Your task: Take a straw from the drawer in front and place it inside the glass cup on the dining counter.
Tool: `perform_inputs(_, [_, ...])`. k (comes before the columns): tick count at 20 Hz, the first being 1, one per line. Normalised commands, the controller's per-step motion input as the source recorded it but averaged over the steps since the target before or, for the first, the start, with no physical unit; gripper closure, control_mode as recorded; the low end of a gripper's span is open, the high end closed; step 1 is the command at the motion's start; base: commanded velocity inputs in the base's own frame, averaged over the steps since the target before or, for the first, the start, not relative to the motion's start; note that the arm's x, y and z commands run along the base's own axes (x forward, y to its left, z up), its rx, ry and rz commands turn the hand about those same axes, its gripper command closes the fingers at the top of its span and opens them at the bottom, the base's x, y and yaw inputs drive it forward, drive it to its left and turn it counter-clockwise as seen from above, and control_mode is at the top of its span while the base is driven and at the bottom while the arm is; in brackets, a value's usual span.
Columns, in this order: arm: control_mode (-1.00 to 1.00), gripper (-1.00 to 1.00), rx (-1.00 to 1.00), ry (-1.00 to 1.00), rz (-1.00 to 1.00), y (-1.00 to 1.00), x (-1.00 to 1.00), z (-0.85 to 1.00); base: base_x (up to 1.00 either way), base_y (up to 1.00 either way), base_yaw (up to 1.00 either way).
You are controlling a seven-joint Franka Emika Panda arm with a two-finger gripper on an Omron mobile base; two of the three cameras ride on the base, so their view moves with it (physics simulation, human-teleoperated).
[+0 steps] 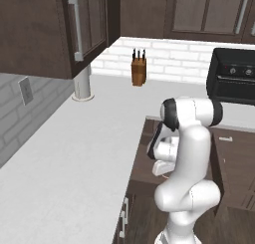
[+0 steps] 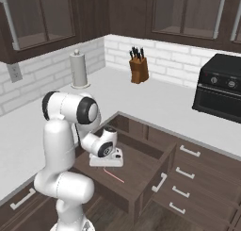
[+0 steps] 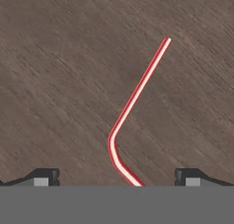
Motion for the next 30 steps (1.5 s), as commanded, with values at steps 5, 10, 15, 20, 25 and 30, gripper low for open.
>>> perform_inputs(5, [-1.0,-1.0,0.0,0.0,0.01,0.0,0.16,-0.24,0.0,0.0,0.0])
perform_inputs(10, [-1.0,-1.0,0.0,-0.01,0.01,0.0,0.25,-0.25,0.0,0.0,0.0])
perform_inputs(15, [-1.0,-1.0,0.0,-0.05,0.0,0.0,0.06,-0.37,0.0,0.0,0.0])
perform_inputs(20, [-1.0,1.0,-0.01,-0.16,0.0,0.0,-0.15,-0.37,0.0,0.0,0.0])
perform_inputs(25, [-1.0,1.0,-0.01,-0.21,0.0,-0.16,-0.15,-0.3,0.0,0.0,0.0])
perform_inputs(30, [-1.0,1.0,0.0,-0.15,0.0,-0.31,-0.03,-0.26,0.0,0.0,0.0])
